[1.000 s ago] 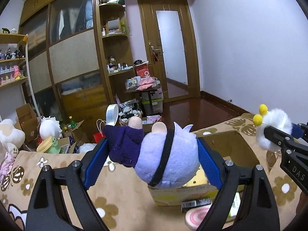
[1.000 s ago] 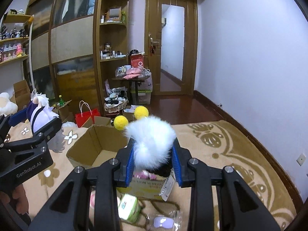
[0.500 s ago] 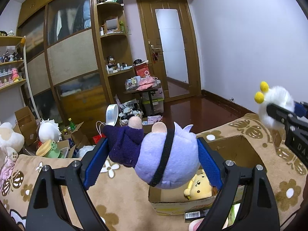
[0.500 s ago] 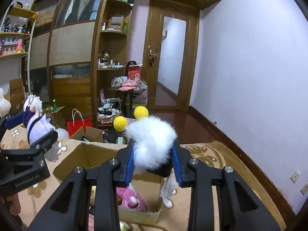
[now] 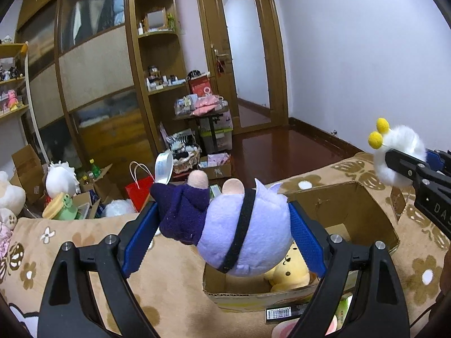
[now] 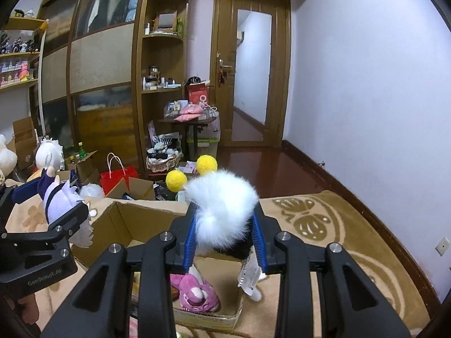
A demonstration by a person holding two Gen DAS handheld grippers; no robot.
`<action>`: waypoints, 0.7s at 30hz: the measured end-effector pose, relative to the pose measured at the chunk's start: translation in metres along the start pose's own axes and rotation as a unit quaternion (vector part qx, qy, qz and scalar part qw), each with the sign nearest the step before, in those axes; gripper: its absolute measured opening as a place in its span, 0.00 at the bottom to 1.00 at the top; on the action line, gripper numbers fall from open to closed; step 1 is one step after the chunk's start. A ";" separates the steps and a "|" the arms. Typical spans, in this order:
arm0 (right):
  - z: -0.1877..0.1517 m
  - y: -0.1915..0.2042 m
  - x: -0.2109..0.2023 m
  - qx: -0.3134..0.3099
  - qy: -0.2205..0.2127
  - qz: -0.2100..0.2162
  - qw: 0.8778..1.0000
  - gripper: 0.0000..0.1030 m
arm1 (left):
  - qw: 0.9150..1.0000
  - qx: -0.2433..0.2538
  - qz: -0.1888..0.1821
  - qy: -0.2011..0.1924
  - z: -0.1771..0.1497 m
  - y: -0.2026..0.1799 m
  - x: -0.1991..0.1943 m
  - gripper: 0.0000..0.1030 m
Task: Organize soft objects
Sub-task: 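Lower the purple-and-white doll into the box with the left tool while the right tool lowers the white pom-pom plush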
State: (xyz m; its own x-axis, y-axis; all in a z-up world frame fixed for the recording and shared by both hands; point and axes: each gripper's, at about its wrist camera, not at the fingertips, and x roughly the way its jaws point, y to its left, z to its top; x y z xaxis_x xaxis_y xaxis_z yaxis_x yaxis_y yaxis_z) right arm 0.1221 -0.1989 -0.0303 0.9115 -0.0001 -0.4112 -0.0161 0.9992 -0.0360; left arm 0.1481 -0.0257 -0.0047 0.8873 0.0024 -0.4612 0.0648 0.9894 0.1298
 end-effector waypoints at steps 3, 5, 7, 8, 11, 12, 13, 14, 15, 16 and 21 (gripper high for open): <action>-0.004 0.000 0.005 0.000 0.007 0.002 1.000 0.35 | 1.000 0.002 -0.001 0.006 -0.004 -0.002 0.006 0.86; -0.005 0.000 0.009 0.001 0.011 0.005 1.000 0.35 | 1.000 0.003 -0.004 0.012 -0.005 -0.003 0.011 0.86; -0.007 0.002 0.013 0.000 0.014 0.010 1.000 0.35 | 1.000 0.004 -0.008 0.016 -0.008 -0.005 0.015 0.86; -0.008 0.003 0.014 -0.001 0.015 0.012 1.000 0.35 | 1.000 0.005 -0.009 0.018 -0.009 -0.006 0.016 0.86; -0.011 0.003 0.018 0.000 0.022 0.022 1.000 0.35 | 1.000 0.011 -0.014 0.024 -0.013 -0.010 0.021 0.87; -0.013 0.003 0.020 0.001 0.025 0.026 0.999 0.35 | 0.999 0.011 -0.016 0.026 -0.014 -0.011 0.022 0.87; -0.015 0.003 0.021 0.002 0.028 0.028 0.999 0.35 | 0.999 0.011 -0.018 0.028 -0.015 -0.011 0.023 0.87; -0.016 0.003 0.022 0.002 0.031 0.030 0.999 0.35 | 0.999 0.011 -0.021 0.030 -0.015 -0.011 0.024 0.87; -0.017 0.002 0.024 0.003 0.033 0.031 0.999 0.35 | 0.999 0.012 -0.023 0.031 -0.017 -0.013 0.024 0.87; -0.018 0.002 0.025 0.004 0.036 0.034 0.999 0.35 | 0.999 0.013 -0.024 0.032 -0.018 -0.013 0.025 0.87; -0.021 -0.001 0.030 0.012 0.048 0.049 0.998 0.35 | 0.998 0.014 -0.033 0.042 -0.022 -0.016 0.026 0.88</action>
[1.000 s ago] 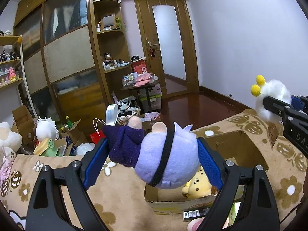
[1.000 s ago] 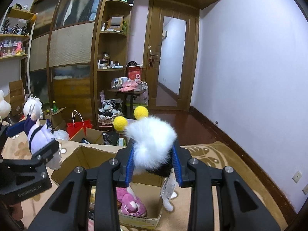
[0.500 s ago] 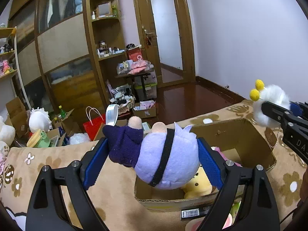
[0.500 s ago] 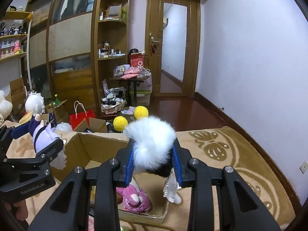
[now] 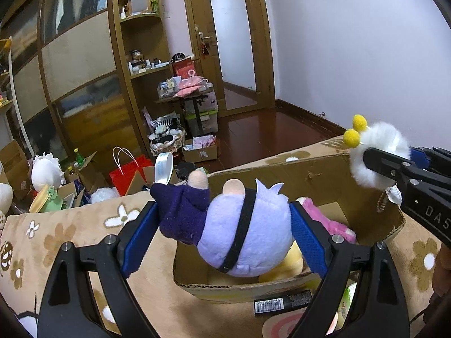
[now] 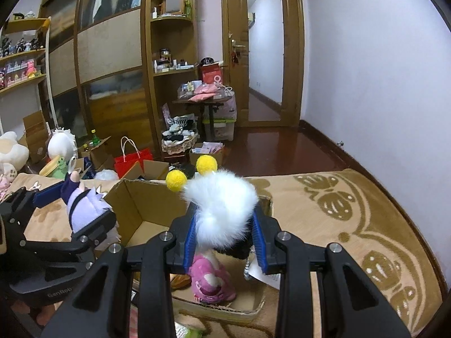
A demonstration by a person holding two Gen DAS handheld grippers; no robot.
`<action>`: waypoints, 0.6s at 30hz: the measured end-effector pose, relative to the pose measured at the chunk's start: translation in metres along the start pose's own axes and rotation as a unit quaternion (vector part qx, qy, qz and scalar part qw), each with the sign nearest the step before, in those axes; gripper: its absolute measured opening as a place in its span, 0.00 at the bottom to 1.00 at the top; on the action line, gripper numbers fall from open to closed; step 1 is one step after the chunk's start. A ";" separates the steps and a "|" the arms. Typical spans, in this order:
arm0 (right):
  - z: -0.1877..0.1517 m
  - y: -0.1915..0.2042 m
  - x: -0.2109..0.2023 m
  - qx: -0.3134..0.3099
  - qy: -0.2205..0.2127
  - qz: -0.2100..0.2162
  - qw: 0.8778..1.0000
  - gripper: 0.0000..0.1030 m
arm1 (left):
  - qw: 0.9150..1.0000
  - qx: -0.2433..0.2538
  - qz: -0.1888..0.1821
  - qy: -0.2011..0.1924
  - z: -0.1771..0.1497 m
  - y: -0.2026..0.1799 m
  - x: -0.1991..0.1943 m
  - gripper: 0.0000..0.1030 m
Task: Organize soft objects
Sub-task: 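Lower the purple-and-white doll into the box with the left tool while the right tool lowers the white pom-pom plush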
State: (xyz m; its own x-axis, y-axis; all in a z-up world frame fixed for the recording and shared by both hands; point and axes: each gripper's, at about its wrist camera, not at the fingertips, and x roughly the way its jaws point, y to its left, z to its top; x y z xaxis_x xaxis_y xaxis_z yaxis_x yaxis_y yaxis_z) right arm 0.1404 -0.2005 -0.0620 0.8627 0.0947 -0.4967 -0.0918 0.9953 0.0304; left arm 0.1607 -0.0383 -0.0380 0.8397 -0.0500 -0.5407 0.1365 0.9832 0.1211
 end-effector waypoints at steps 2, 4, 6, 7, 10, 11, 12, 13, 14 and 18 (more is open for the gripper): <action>-0.001 0.000 0.002 0.001 0.002 0.004 1.000 0.35 | 1.000 -0.002 -0.005 0.000 0.000 -0.001 -0.001 0.88; -0.002 -0.001 0.003 0.003 0.006 0.011 1.000 0.35 | 1.000 -0.001 -0.010 0.001 -0.001 -0.003 -0.003 0.88; -0.004 0.001 0.004 0.003 0.012 0.016 1.000 0.35 | 1.000 0.001 -0.016 0.005 -0.002 -0.003 -0.001 0.88; -0.005 0.001 0.006 0.002 0.015 0.019 1.000 0.35 | 1.000 0.001 -0.016 0.007 -0.002 -0.003 -0.001 0.88; -0.007 0.002 0.009 0.005 0.025 0.024 0.999 0.35 | 1.000 0.004 -0.021 0.019 -0.003 -0.004 0.003 0.89; -0.008 0.002 0.010 0.007 0.027 0.022 0.999 0.35 | 1.000 0.004 -0.022 0.022 -0.003 -0.004 0.004 0.89; -0.009 0.000 0.011 0.011 0.029 0.020 0.999 0.35 | 0.999 0.004 -0.022 0.024 -0.004 -0.004 0.006 0.89; -0.009 -0.001 0.012 0.014 0.030 0.021 0.999 0.35 | 0.999 0.003 -0.021 0.025 -0.005 -0.004 0.007 0.90; -0.009 -0.002 0.014 0.016 0.033 0.022 0.999 0.35 | 0.999 0.002 -0.021 0.026 -0.006 -0.005 0.007 0.90; -0.011 -0.006 0.019 0.030 0.044 0.030 0.998 0.35 | 0.999 0.004 -0.020 0.029 -0.006 -0.006 0.007 0.95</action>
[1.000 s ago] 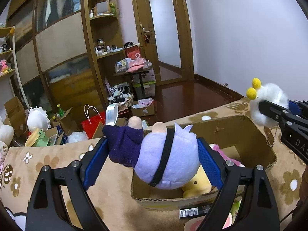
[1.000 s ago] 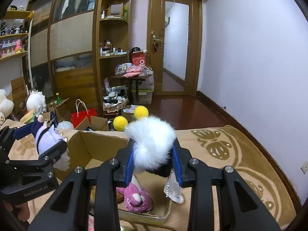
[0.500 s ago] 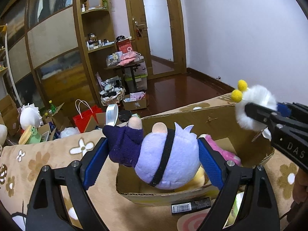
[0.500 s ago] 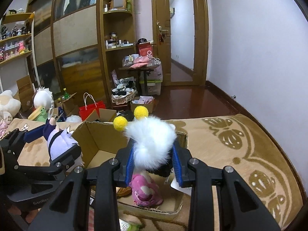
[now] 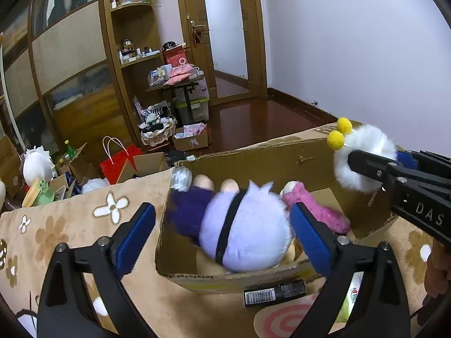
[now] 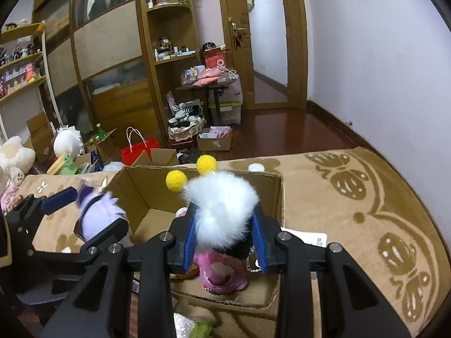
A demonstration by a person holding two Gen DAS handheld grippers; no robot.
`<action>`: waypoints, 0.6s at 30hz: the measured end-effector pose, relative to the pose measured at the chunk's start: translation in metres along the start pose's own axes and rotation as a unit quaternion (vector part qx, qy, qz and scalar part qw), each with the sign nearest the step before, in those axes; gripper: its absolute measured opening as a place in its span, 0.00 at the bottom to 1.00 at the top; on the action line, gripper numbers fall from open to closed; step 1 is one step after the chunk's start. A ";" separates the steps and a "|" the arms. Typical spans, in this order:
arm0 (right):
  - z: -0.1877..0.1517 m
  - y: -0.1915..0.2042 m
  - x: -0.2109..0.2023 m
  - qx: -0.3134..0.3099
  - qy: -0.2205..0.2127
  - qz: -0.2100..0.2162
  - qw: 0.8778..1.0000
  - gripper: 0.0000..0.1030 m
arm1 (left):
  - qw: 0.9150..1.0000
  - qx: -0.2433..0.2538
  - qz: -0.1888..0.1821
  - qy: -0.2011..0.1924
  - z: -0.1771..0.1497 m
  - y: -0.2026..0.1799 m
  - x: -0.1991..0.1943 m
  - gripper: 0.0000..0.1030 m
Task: Organize soft objects
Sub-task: 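Lower the purple-and-white doll into the box with the left tool while the right tool lowers the white pom-pom plush, then open both tools and move them back toward the items beside the box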
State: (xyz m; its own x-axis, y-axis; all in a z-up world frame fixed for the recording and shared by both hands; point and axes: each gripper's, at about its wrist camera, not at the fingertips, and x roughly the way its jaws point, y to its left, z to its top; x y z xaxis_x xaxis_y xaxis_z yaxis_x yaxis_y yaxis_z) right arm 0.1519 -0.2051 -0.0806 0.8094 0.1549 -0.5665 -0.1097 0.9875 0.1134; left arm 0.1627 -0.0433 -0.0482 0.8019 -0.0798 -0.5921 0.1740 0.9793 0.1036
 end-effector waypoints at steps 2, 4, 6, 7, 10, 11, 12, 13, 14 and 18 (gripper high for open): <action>-0.001 -0.002 0.001 0.006 0.005 0.004 1.000 0.35 | 1.000 0.001 -0.001 -0.004 0.000 0.000 -0.001 0.96; -0.001 -0.003 0.001 0.006 0.008 0.005 1.000 0.35 | 1.000 0.004 -0.002 -0.005 -0.001 -0.001 -0.002 0.97; -0.001 -0.003 0.000 0.007 0.008 0.007 1.000 0.36 | 1.000 0.009 0.004 -0.008 -0.002 -0.002 -0.005 0.97; -0.001 -0.003 -0.001 0.007 0.006 0.008 1.000 0.36 | 1.000 0.011 0.007 -0.009 -0.003 -0.003 -0.006 0.97; 0.001 -0.002 -0.004 0.006 0.005 0.012 1.000 0.37 | 1.000 0.013 0.011 -0.006 -0.005 -0.002 -0.009 0.97; 0.001 -0.002 -0.005 0.005 0.003 0.013 1.000 0.37 | 1.000 0.012 0.013 -0.004 -0.006 0.000 -0.010 0.97; 0.002 -0.001 -0.006 0.003 0.001 0.013 1.000 0.39 | 1.000 0.010 0.015 -0.003 -0.007 0.001 -0.011 0.97; 0.002 0.000 -0.007 -0.001 0.000 0.012 1.000 0.41 | 1.000 0.006 0.016 -0.002 -0.008 0.002 -0.012 0.97; 0.002 0.002 -0.010 -0.004 -0.004 0.010 1.000 0.46 | 1.000 0.003 0.016 -0.002 -0.009 0.004 -0.014 0.97; 0.003 0.005 -0.021 -0.010 -0.016 0.006 1.000 0.57 | 1.000 -0.005 0.023 -0.002 -0.013 0.009 -0.024 0.97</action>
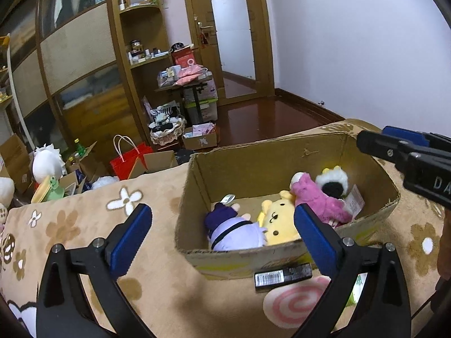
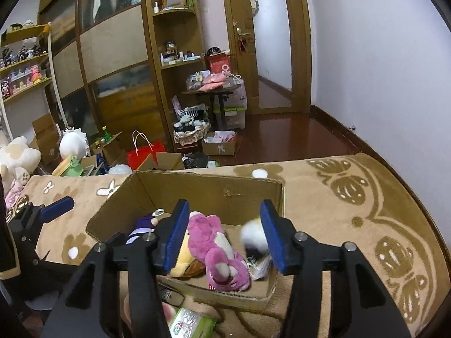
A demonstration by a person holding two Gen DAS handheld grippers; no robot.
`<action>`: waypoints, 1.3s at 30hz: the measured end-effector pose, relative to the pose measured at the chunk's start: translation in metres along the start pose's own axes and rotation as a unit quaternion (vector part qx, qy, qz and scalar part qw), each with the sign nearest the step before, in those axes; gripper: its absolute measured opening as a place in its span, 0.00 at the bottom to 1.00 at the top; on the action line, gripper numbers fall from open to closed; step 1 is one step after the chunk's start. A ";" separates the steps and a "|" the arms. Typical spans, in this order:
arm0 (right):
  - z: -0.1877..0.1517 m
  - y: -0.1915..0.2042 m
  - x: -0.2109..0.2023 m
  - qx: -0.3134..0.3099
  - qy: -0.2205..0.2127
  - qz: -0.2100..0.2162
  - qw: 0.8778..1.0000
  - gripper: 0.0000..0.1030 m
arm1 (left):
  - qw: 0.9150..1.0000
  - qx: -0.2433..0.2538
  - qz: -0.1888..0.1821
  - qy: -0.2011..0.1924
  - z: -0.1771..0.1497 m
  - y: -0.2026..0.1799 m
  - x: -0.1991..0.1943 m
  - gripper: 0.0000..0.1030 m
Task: Organize soft objects
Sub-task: 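Open both tools and move them back toward the items beside the box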
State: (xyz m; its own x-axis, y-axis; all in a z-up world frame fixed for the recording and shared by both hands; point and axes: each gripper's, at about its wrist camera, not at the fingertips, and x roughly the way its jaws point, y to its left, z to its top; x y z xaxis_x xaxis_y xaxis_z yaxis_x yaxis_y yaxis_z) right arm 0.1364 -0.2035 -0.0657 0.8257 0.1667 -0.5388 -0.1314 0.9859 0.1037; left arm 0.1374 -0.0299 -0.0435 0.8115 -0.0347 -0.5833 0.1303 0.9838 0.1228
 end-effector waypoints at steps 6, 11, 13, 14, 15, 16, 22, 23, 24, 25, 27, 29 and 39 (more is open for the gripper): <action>0.000 -0.002 -0.019 0.006 -0.005 0.001 1.000 0.74 | 1.000 -0.020 -0.008 0.015 -0.005 0.009 -0.015 0.97; -0.005 -0.006 -0.035 0.019 0.001 0.006 1.000 0.86 | 0.999 -0.032 -0.011 0.030 -0.012 0.011 -0.030 0.97; -0.008 -0.006 -0.040 0.021 0.009 0.002 1.000 0.86 | 0.999 -0.034 -0.014 0.037 -0.014 0.012 -0.035 0.97; -0.009 -0.006 -0.042 0.021 0.011 0.002 1.000 0.86 | 0.998 -0.036 -0.015 0.040 -0.014 0.011 -0.036 0.97; -0.011 -0.006 -0.045 0.022 0.016 0.001 1.000 0.86 | 0.998 -0.038 -0.018 0.046 -0.016 0.011 -0.039 0.97; -0.012 -0.005 -0.046 0.022 0.019 -0.001 1.000 0.86 | 0.998 -0.039 -0.022 0.050 -0.016 0.011 -0.040 0.97; -0.023 -0.006 -0.056 0.030 0.041 -0.005 0.999 0.87 | 0.997 -0.037 -0.028 0.059 -0.023 0.006 -0.053 0.97; -0.025 -0.006 -0.057 0.030 0.044 -0.006 0.999 0.87 | 0.997 -0.036 -0.028 0.061 -0.024 0.005 -0.054 0.97; -0.027 -0.006 -0.057 0.030 0.046 -0.007 0.998 0.87 | 0.997 -0.035 -0.029 0.064 -0.026 0.004 -0.055 0.97; -0.029 -0.006 -0.058 0.030 0.050 -0.009 0.998 0.87 | 0.997 -0.035 -0.031 0.067 -0.028 0.003 -0.056 0.97; -0.033 -0.006 -0.058 0.033 0.058 -0.010 0.998 0.87 | 0.996 -0.036 -0.035 0.073 -0.030 0.002 -0.056 0.97; -0.037 -0.008 -0.057 0.039 0.067 -0.011 0.997 0.87 | 0.995 -0.037 -0.040 0.079 -0.033 0.000 -0.054 0.97; -0.056 -0.026 -0.040 0.063 0.100 -0.024 0.993 0.86 | 0.991 -0.036 -0.056 0.115 -0.041 -0.009 -0.024 0.97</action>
State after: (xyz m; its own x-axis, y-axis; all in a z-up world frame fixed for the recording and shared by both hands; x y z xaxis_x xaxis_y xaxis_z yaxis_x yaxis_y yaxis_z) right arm 0.0759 -0.2345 -0.0937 0.7027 0.1315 -0.6992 -0.0142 0.9852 0.1710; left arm 0.0934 -0.0305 -0.0639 0.6412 -0.1111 -0.7593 0.1649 0.9863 -0.0051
